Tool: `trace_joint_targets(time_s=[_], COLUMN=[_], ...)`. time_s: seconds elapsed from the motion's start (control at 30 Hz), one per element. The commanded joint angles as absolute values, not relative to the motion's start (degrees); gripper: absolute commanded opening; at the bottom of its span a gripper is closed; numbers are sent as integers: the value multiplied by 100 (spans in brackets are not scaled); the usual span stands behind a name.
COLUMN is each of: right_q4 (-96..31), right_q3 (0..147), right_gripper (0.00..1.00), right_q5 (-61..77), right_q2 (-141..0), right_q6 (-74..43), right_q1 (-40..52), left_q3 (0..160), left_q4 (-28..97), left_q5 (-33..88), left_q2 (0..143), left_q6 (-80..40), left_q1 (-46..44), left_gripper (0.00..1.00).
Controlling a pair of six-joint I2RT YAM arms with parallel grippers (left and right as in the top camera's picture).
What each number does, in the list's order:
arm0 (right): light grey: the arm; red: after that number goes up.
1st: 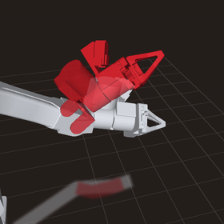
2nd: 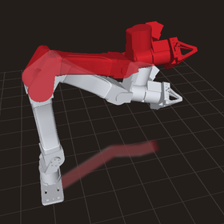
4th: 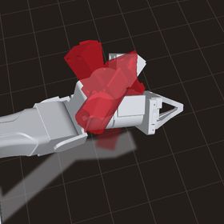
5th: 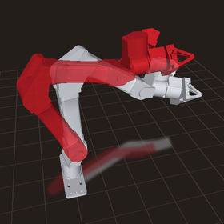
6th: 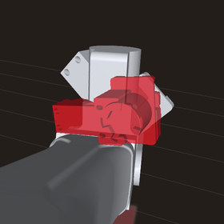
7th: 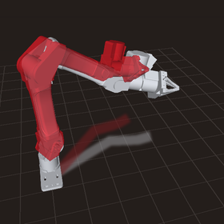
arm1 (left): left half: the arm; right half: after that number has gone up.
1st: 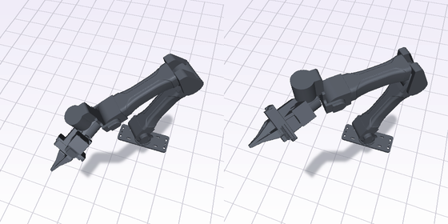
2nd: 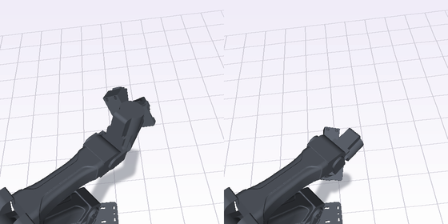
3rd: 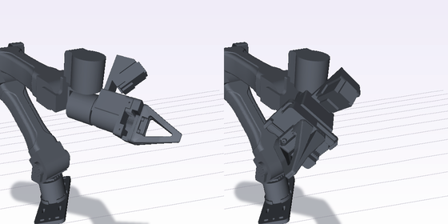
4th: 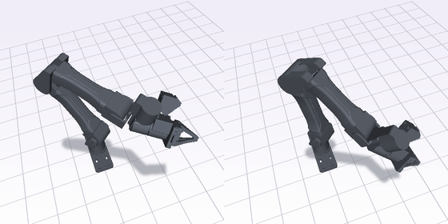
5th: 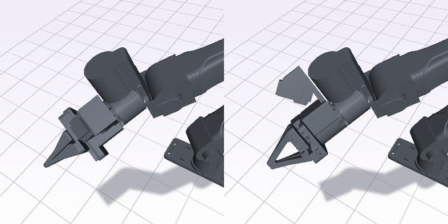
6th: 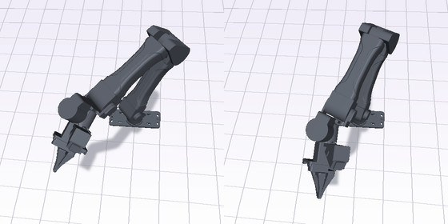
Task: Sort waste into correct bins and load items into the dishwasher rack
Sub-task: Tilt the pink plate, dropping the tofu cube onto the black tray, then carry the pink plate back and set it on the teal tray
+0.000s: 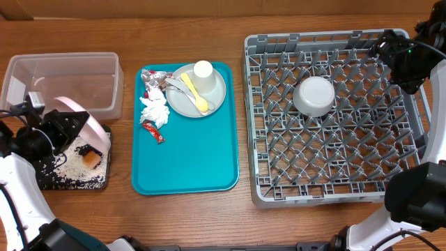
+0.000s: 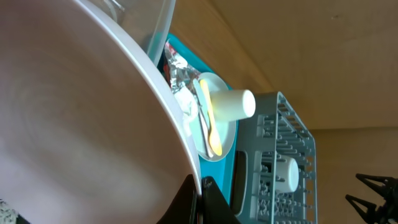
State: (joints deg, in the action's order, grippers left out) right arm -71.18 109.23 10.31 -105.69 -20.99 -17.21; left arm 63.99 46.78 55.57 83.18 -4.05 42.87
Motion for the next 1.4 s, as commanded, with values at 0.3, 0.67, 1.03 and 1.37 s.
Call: trace_joint_targets(time_s=[0.3,0.67,1.03,1.37], right_q4=[-7091,-7091,-7091,-7091], right_q3=[11028,11028,11026,11028], right_gripper=[100,100,100,100], right_q5=[1035,1035,1035,1035], right_q2=[-10457,-10457,-10457,-10457], right_q6=[-2145,-2145,-2145,-2145], right_q1=[-1734,-1734,-1734,-1734], left_q3=[7032,8265,8136,7675], left_q4=[5035,6632,7347,6930], left_q5=[5588,3649,370,-150], left_q2=[8084,6947,7089,8726], left_q6=[-493,-943,-1588,-2150], left_q1=[4309,3887,-244,-2244], left_gripper=[4,4,4,4])
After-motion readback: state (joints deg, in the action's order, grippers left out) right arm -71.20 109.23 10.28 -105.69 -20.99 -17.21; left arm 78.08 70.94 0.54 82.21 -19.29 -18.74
